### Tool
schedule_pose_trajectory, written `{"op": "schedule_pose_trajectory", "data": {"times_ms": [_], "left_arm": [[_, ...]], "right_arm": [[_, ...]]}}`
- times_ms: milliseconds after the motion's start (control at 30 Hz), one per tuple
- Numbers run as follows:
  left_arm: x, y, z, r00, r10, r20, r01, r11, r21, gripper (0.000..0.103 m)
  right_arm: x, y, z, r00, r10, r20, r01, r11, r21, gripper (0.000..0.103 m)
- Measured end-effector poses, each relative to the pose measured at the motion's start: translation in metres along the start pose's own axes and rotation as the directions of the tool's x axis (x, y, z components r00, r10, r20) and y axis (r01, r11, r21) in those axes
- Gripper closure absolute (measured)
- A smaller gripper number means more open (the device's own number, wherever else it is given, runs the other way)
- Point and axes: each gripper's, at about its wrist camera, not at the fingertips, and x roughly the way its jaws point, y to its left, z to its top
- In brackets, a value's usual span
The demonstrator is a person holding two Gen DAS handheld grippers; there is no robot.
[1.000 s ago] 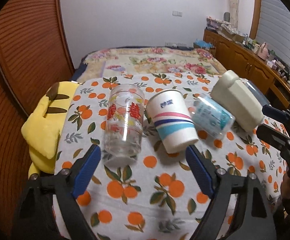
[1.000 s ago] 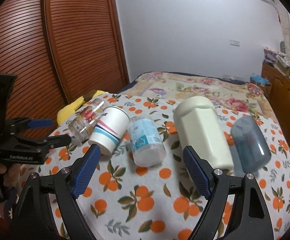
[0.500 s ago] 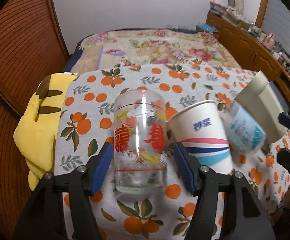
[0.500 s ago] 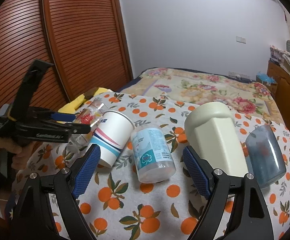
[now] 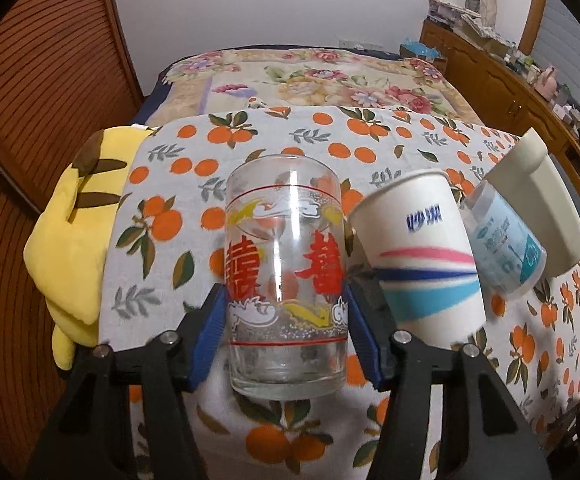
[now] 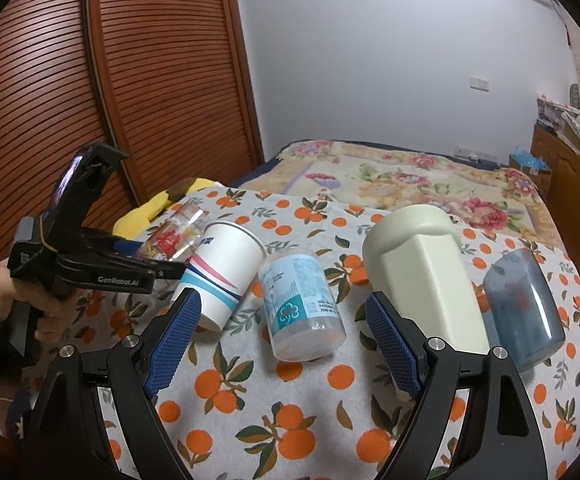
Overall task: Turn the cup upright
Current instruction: 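Close the left gripper around the glass tumbler and lift it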
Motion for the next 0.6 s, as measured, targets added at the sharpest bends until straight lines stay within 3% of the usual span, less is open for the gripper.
{"op": "schedule_pose_trajectory", "data": {"times_ms": [333, 600], "left_arm": [[-0.039, -0.005, -0.035, 0.997, 0.014, 0.079, -0.011, 0.999, -0.042, 0.046], [-0.078, -0.049, -0.056, 0.988, -0.056, 0.146, 0.060, 0.998, -0.027, 0.046]], "right_arm": [[-0.029, 0.001, -0.013, 0.999, -0.015, 0.039, 0.015, 1.000, 0.009, 0.017], [-0.060, -0.005, -0.031, 0.998, -0.034, 0.060, 0.032, 0.999, 0.032, 0.017]]}}
